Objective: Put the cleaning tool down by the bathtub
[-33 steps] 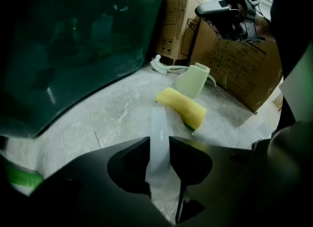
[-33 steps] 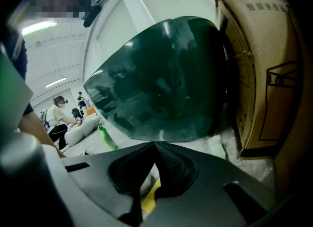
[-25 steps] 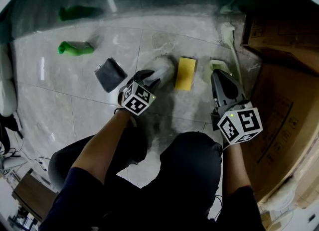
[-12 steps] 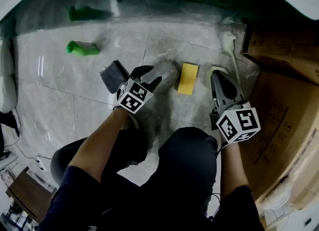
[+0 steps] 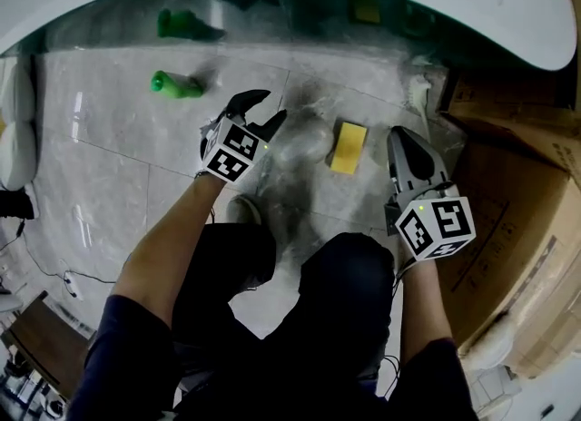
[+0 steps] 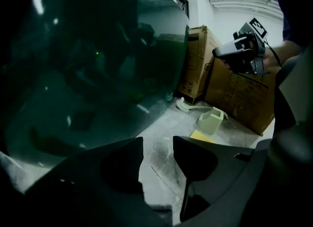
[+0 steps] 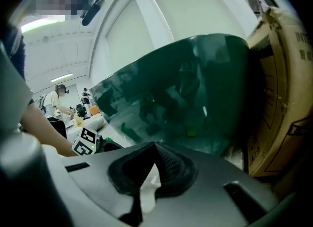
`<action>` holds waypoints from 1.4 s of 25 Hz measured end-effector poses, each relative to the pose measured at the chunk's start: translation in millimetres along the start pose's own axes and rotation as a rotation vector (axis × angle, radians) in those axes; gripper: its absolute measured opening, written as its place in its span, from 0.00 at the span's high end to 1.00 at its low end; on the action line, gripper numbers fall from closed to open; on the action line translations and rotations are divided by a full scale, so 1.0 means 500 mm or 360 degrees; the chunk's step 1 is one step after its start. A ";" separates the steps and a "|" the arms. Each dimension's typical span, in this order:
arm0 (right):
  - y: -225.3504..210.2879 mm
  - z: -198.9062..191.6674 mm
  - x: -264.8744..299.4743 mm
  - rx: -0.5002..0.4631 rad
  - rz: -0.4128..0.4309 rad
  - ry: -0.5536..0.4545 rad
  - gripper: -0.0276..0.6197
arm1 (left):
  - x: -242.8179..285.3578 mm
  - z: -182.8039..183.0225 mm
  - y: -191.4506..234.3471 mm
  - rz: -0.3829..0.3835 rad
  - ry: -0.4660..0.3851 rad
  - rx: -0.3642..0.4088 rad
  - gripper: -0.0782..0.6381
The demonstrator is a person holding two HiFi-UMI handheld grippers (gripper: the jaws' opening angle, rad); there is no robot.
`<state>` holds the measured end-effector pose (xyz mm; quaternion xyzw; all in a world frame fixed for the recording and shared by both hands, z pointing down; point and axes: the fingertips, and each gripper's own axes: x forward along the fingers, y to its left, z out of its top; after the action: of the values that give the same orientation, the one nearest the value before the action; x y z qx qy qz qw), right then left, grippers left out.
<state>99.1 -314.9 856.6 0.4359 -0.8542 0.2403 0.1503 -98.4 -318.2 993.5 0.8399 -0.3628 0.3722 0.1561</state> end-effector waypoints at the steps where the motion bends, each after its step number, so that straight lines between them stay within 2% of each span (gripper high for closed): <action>1: 0.009 0.016 -0.009 0.0005 -0.0002 0.0008 0.95 | -0.022 0.017 0.012 0.0012 -0.0010 -0.0003 0.60; 9: 0.104 0.173 -0.105 -0.0011 0.0017 0.0067 0.95 | -0.243 0.153 0.046 0.0083 -0.0107 -0.0051 0.60; 19: 0.216 0.427 -0.211 -0.0061 0.0051 0.0051 0.95 | -0.503 0.358 0.068 0.0154 -0.0238 -0.0112 0.60; 26: 0.307 0.629 -0.292 -0.0106 0.0070 -0.0018 0.95 | -0.707 0.537 0.075 0.0202 -0.0374 -0.0091 0.60; 31: 0.352 0.743 -0.354 -0.0138 0.0067 -0.0084 0.95 | -0.839 0.654 0.074 0.0258 -0.0496 -0.0091 0.61; 35: 0.398 0.816 -0.405 -0.0158 0.0067 -0.0120 0.95 | -0.940 0.716 0.062 0.0293 -0.0561 -0.0092 0.61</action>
<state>33.6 -299.1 364.2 0.4187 -0.8791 0.1841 0.1343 -153.5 -298.4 404.7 0.8506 -0.4703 0.2215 0.0795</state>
